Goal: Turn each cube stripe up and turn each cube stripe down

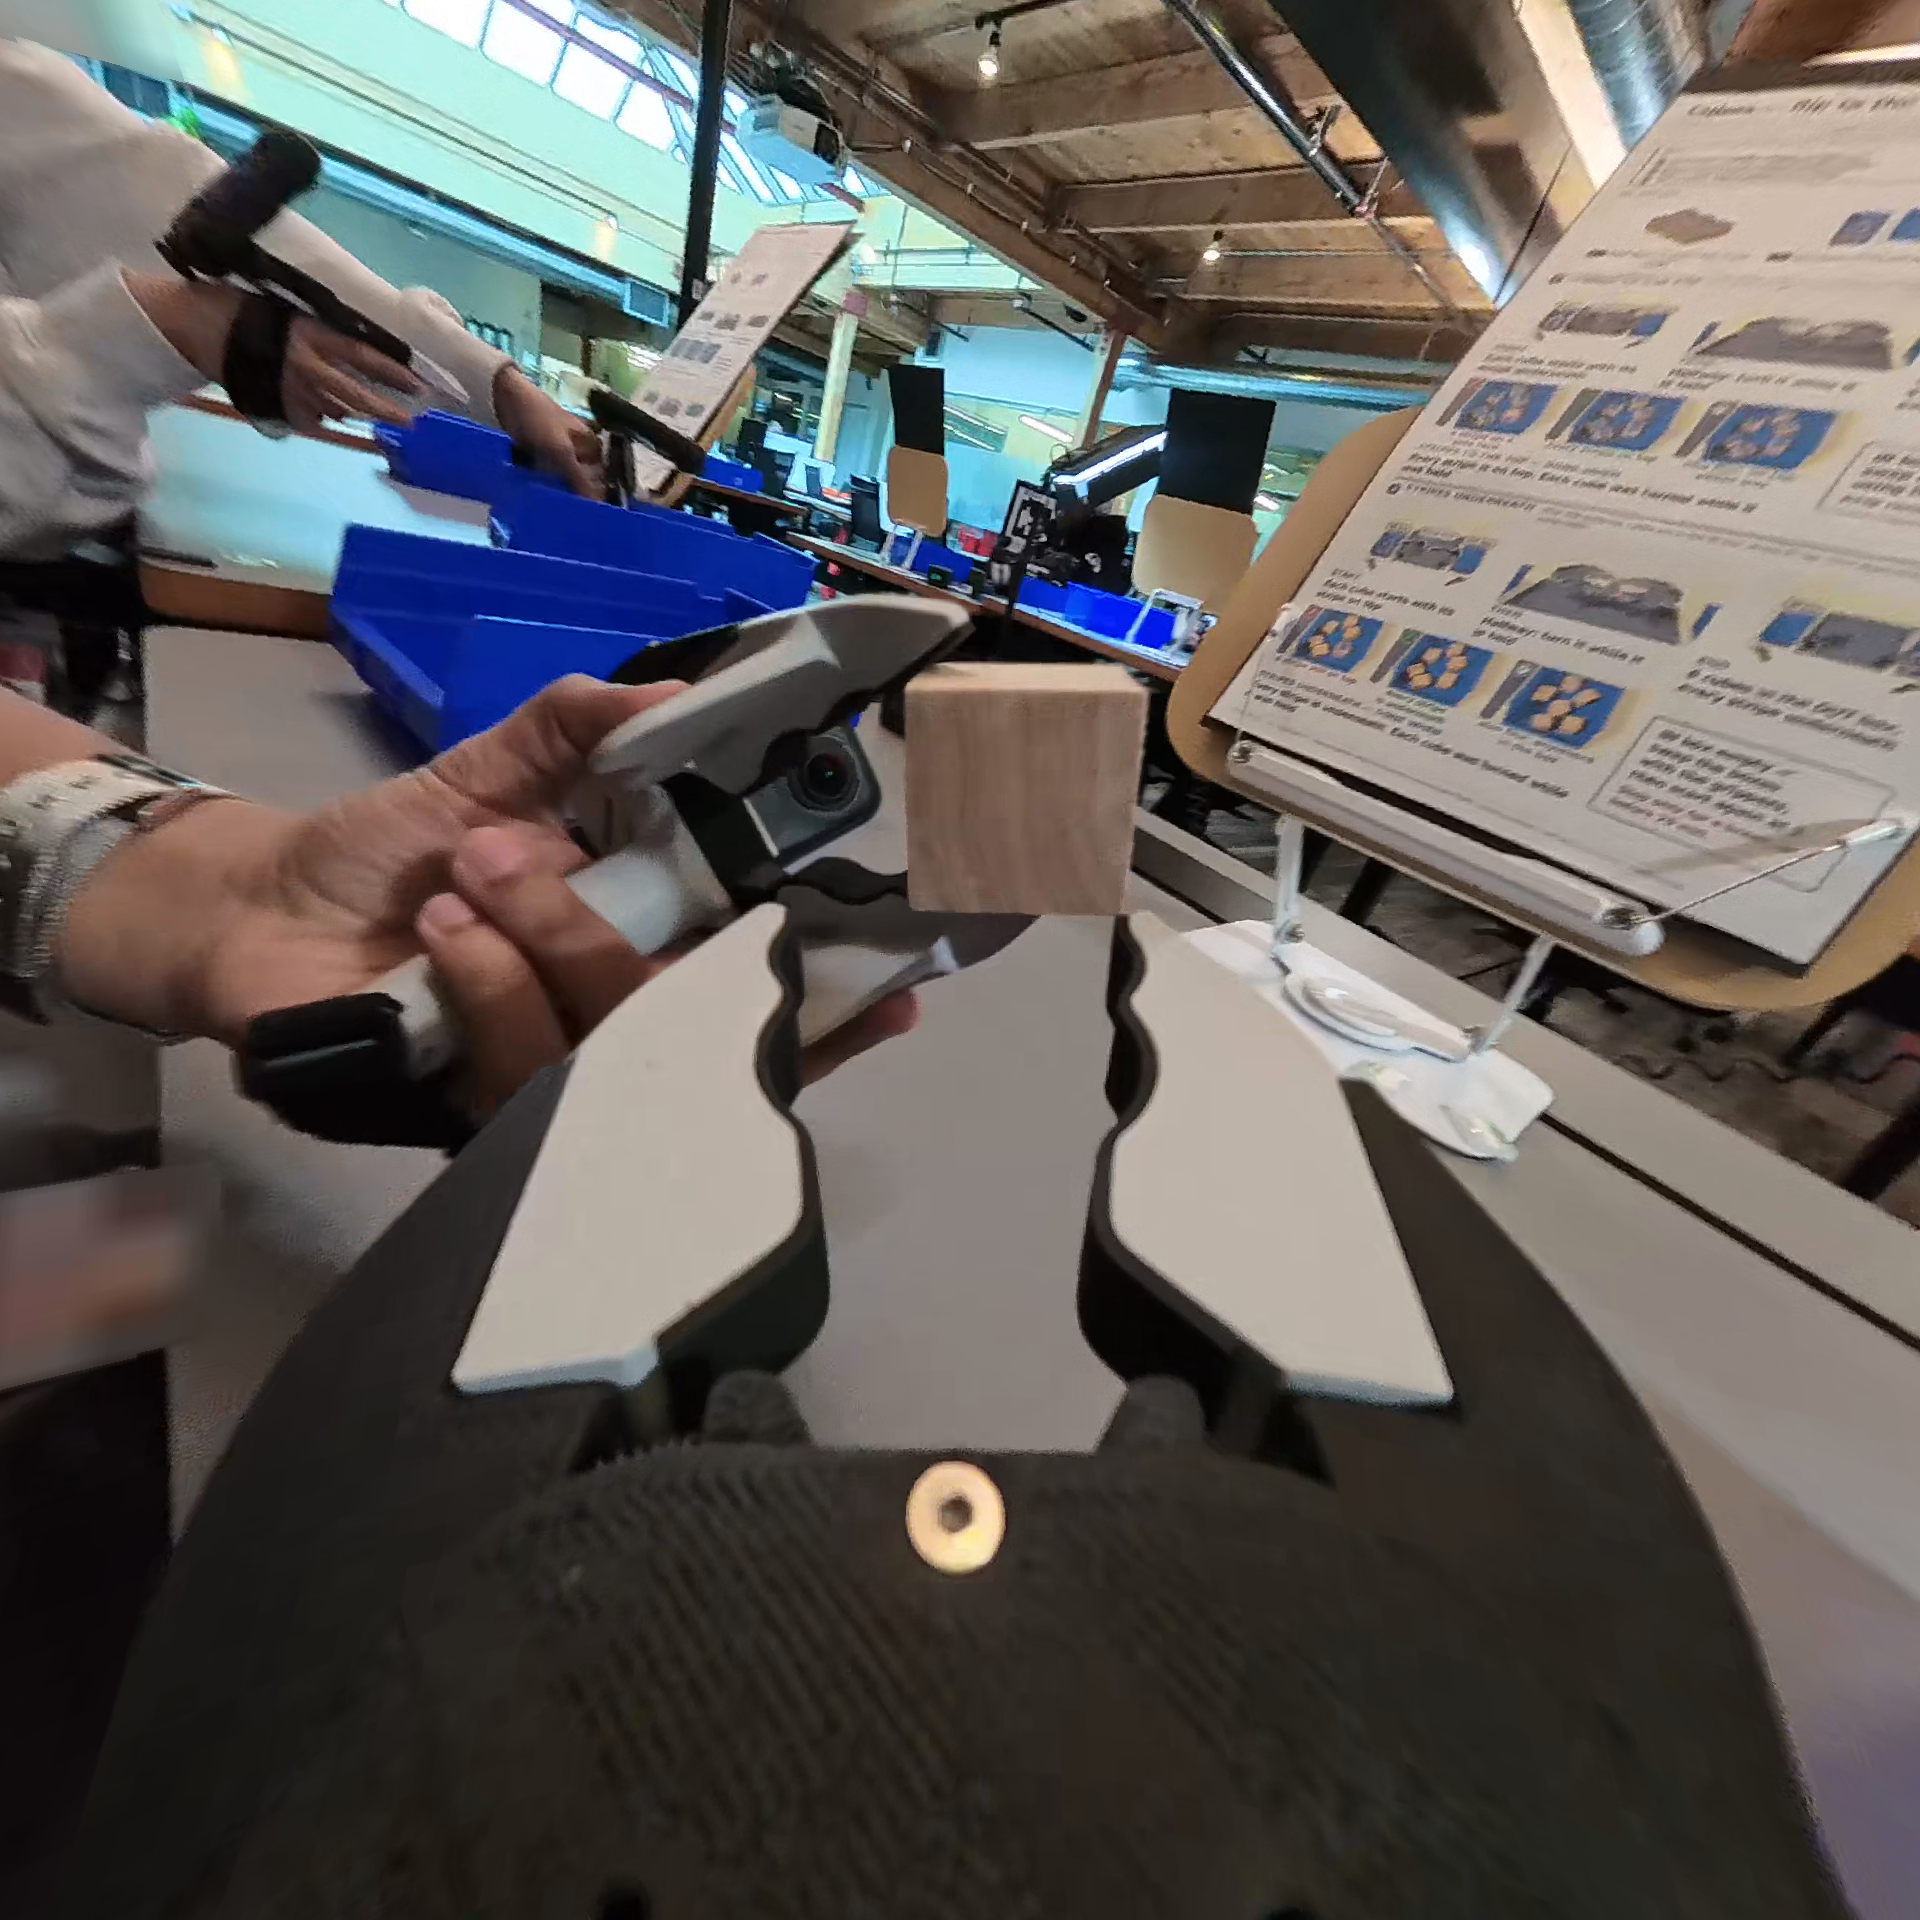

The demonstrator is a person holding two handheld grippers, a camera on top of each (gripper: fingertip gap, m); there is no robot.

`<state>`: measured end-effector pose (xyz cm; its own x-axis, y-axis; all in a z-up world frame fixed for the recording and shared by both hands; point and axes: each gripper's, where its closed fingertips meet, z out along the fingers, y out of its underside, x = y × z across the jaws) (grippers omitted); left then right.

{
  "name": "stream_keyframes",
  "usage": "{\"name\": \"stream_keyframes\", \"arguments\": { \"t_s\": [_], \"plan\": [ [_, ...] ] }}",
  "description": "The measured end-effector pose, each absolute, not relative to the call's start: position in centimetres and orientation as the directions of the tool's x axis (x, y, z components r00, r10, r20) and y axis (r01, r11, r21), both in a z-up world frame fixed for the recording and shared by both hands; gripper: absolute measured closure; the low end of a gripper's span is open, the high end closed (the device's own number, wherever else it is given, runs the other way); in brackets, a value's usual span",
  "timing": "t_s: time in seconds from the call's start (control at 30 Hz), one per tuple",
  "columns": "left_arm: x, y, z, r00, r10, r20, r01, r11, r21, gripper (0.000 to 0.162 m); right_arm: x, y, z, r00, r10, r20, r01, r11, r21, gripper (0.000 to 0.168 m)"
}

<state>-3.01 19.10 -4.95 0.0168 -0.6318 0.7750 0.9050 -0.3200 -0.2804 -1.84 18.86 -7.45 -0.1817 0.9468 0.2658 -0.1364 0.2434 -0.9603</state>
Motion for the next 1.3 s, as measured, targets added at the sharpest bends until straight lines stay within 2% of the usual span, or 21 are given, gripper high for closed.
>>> {"name": "stream_keyframes", "arguments": {
  "t_s": [0.13, 0.4, 0.53, 0.63, 0.8, 0.97, 1.3],
  "plan": [
    [-2.3, 18.8, -4.9, -0.045, -0.631, 0.774, 0.911, -0.343, -0.227, 0.113, -1.8, 19.1, -7.3, -0.140, 0.943, 0.303, -0.154, 0.282, -0.947, 0.113],
    [-2.3, 18.6, -4.7, -0.054, -0.640, 0.766, 0.908, -0.350, -0.229, 0.113, -1.6, 18.9, -6.9, -0.145, 0.945, 0.293, -0.166, 0.269, -0.949, 0.112],
    [-2.4, 18.6, -4.8, -0.063, -0.641, 0.765, 0.910, -0.352, -0.220, 0.114, -1.7, 18.8, -6.9, -0.144, 0.948, 0.283, -0.163, 0.259, -0.952, 0.101],
    [-2.6, 18.4, -4.7, -0.072, -0.645, 0.760, 0.912, -0.351, -0.211, 0.114, -1.6, 18.9, -6.6, -0.144, 0.955, 0.258, -0.168, 0.233, -0.958, 0.101],
    [-1.9, 18.4, -4.7, -0.092, -0.646, 0.758, 0.901, -0.378, -0.212, 0.114, -1.4, 19.0, -6.2, -0.150, 0.961, 0.232, -0.195, 0.201, -0.960, 0.106],
    [-1.2, 18.2, -4.6, -0.130, -0.648, 0.750, 0.893, -0.405, -0.195, 0.113, -1.2, 18.7, -6.0, -0.165, 0.958, 0.235, -0.207, 0.200, -0.958, 0.126],
    [-1.3, 18.0, -5.0, -0.185, -0.648, 0.739, 0.876, -0.449, -0.175, 0.114, -0.9, 18.7, -5.6, -0.197, 0.959, 0.202, -0.198, 0.163, -0.967, 0.127]
  ]
}}
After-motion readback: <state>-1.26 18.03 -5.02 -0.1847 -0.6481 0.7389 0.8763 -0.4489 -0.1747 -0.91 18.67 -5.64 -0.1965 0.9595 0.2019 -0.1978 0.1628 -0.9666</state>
